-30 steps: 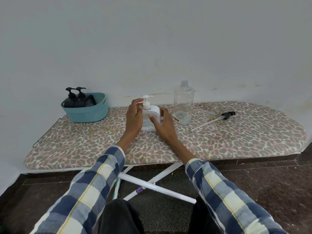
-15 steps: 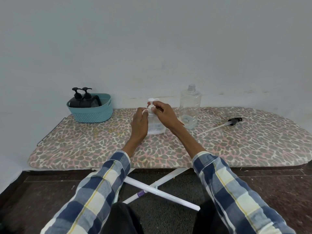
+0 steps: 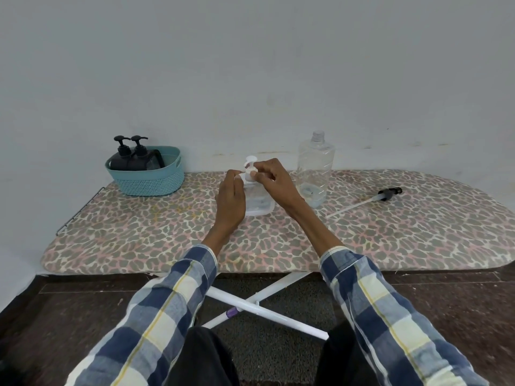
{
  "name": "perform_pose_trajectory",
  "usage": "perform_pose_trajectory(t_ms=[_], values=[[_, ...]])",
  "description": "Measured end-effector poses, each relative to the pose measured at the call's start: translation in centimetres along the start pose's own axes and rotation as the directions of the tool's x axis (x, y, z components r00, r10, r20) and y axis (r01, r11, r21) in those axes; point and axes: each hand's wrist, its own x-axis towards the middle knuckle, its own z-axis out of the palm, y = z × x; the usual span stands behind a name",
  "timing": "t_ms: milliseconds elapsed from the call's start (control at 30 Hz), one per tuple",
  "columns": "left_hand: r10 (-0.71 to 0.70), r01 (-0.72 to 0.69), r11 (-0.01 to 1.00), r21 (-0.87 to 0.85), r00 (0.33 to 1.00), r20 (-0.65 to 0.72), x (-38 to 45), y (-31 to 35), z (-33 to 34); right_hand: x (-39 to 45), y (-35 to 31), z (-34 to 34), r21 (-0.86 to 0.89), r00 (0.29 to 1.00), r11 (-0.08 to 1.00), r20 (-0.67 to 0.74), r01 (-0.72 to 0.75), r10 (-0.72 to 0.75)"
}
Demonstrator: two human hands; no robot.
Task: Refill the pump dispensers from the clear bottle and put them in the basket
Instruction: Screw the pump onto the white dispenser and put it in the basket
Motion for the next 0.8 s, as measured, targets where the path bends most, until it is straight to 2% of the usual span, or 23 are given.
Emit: perform_pose_trajectory(t_ms=[200, 367, 533, 700, 800], values=[[0.037, -0.037, 0.999, -0.013, 0.999, -0.015, -0.1, 0.0, 0.0, 0.1, -0.2, 1.2, -0.097, 0.996, 0.994, -0.07, 0.045, -0.052], [0.053, -0.053, 0.999, -0.003, 0.999, -0.008, 0.0, -0.5, 0.1, 0.3, 0.1, 0.4, -0.072, 1.0, 0.997, 0.007, 0.023, -0.023], [0.085, -0.085, 0.996, 0.002, 0.996, -0.01, -0.3, -0.1, 0.0, 0.1, -0.1, 1.8, -0.11, 0.992, 0.994, -0.116, 0.03, -0.042], [0.087, -0.087, 0.996, 0.02, 0.996, -0.02, -0.3, -0.5, 0.0, 0.0, -0.1, 0.6, -0.063, 1.0, 0.998, -0.002, 0.006, -0.006], [0.092, -0.092, 0.995, 0.026, 0.995, -0.031, -0.4, -0.6, 0.1, -0.2, -0.3, 0.5, -0.081, 0.999, 0.996, -0.029, 0.033, -0.035]])
